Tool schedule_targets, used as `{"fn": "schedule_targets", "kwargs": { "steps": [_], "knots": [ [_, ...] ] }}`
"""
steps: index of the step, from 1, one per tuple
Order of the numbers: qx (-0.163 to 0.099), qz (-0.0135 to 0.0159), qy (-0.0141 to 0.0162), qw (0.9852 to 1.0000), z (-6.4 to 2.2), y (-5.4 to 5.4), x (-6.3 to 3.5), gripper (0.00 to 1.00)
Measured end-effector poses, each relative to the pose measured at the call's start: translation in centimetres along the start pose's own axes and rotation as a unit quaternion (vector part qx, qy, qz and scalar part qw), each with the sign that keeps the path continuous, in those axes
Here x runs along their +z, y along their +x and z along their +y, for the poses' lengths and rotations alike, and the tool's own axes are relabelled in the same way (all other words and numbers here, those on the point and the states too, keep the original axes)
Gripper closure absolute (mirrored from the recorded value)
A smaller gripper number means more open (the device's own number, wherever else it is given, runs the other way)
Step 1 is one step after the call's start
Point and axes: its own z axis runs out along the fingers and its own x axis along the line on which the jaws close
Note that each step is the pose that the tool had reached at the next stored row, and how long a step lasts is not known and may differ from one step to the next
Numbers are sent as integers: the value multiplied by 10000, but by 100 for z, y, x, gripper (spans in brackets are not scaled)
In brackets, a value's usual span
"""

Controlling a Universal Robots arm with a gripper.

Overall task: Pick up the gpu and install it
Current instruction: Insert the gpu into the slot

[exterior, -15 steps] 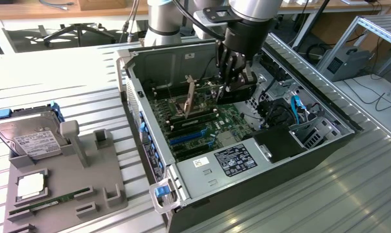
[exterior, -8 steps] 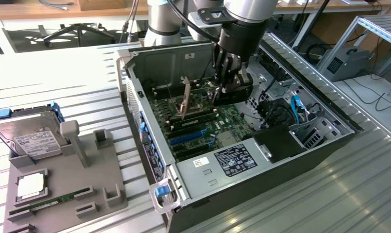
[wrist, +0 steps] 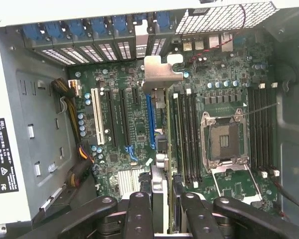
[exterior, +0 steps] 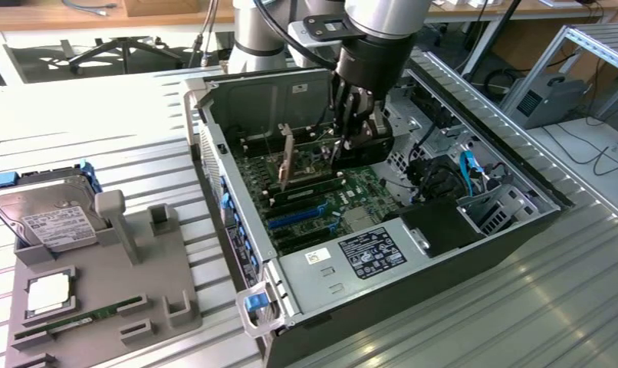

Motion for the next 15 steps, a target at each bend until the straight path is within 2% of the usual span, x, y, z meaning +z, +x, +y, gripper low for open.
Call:
{"fn": "schedule_targets", "kwargs": {
  "steps": [14,15],
  "knots": [
    [0,0,0,10000,44,7,45,73],
    [0,0,0,10000,45,9,96,73]
  ]
}}
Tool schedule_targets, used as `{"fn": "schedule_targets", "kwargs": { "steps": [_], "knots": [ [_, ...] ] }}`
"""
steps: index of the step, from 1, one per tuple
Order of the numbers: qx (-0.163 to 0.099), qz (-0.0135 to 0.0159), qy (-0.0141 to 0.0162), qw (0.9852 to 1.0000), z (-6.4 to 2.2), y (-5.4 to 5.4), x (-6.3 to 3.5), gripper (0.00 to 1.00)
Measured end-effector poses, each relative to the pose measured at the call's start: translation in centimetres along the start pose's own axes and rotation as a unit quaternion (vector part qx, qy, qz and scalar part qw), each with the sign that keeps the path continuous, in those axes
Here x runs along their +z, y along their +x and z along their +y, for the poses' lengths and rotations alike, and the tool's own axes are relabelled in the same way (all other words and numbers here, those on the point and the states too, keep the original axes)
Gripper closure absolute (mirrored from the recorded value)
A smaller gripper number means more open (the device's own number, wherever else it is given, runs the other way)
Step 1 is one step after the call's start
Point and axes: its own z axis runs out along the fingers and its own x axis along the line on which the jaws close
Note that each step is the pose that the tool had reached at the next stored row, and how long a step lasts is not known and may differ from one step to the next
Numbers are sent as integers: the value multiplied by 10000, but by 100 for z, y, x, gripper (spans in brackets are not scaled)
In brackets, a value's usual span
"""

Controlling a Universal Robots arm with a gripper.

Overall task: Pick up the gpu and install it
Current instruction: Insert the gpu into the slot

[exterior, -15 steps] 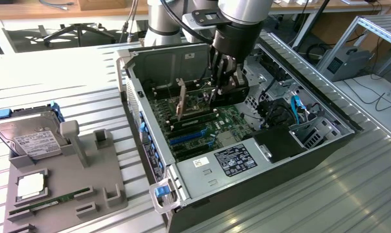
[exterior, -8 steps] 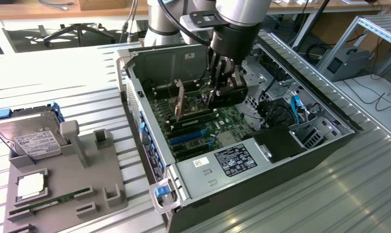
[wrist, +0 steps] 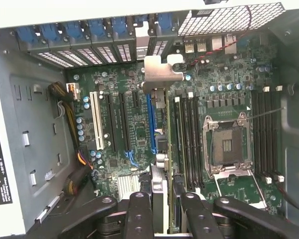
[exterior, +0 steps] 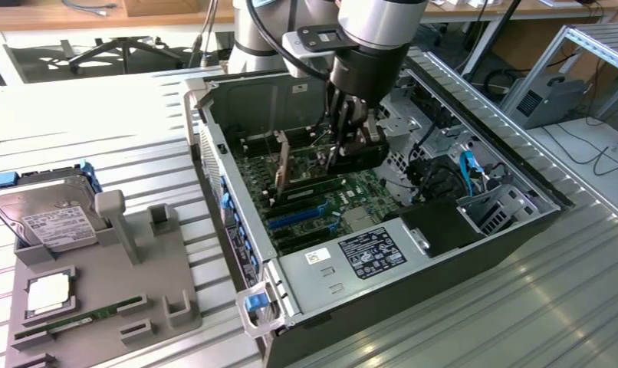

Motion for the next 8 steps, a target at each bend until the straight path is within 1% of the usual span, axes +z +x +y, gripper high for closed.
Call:
{"fn": "schedule_targets", "kwargs": {
  "steps": [1,8],
  "knots": [
    [0,0,0,10000,2,2,52,73],
    [0,0,0,10000,2,2,56,73]
  ]
}}
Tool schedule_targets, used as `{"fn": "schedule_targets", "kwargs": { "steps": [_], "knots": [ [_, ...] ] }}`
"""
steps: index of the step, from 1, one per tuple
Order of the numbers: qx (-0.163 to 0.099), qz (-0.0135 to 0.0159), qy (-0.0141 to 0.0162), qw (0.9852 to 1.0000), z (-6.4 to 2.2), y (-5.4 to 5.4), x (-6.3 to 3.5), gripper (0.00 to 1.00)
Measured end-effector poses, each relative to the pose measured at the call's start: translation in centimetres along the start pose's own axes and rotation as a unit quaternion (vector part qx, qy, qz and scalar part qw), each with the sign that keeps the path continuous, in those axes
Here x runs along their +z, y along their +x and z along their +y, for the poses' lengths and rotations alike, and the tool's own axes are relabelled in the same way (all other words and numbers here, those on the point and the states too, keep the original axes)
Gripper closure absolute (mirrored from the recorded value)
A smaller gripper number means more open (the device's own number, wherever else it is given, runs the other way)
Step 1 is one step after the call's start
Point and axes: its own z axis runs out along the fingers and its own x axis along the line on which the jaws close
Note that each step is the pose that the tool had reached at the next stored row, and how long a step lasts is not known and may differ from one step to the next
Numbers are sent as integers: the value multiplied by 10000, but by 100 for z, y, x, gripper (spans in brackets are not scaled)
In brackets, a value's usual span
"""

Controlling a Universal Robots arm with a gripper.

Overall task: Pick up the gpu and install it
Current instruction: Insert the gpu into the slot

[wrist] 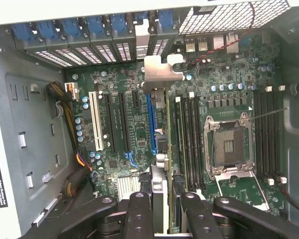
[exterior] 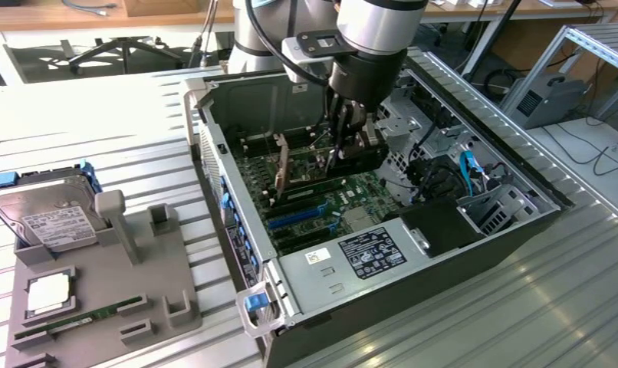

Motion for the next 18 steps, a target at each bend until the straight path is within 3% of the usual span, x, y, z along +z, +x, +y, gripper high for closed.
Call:
{"fn": "schedule_targets", "kwargs": {
  "steps": [18],
  "knots": [
    [0,0,0,10000,23,71,61,73]
  ]
}}
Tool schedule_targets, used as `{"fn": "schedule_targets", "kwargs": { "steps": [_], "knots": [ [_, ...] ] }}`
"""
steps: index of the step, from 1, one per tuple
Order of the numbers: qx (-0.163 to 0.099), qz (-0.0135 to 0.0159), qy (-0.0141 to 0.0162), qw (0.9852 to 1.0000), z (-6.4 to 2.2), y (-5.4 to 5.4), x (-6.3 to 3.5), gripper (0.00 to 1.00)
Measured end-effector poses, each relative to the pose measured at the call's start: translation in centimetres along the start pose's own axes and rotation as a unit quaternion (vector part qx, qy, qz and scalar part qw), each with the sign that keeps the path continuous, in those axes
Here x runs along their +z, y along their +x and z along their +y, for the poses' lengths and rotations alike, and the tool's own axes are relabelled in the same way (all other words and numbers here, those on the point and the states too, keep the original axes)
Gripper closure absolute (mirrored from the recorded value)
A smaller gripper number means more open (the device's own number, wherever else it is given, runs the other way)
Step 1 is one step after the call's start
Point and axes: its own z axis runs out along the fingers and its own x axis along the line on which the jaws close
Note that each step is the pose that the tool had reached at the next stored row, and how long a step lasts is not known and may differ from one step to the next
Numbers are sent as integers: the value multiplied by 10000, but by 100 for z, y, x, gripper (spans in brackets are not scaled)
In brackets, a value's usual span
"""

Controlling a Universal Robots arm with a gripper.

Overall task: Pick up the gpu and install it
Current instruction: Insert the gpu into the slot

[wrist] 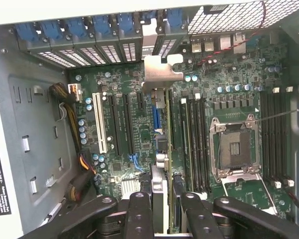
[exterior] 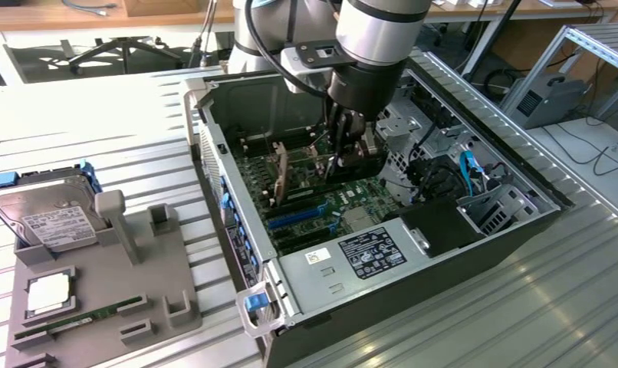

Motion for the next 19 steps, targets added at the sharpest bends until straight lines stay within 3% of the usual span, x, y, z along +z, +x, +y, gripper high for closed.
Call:
{"fn": "schedule_targets", "kwargs": {
  "steps": [19],
  "knots": [
    [0,0,0,10000,22,25,37,73]
  ]
}}
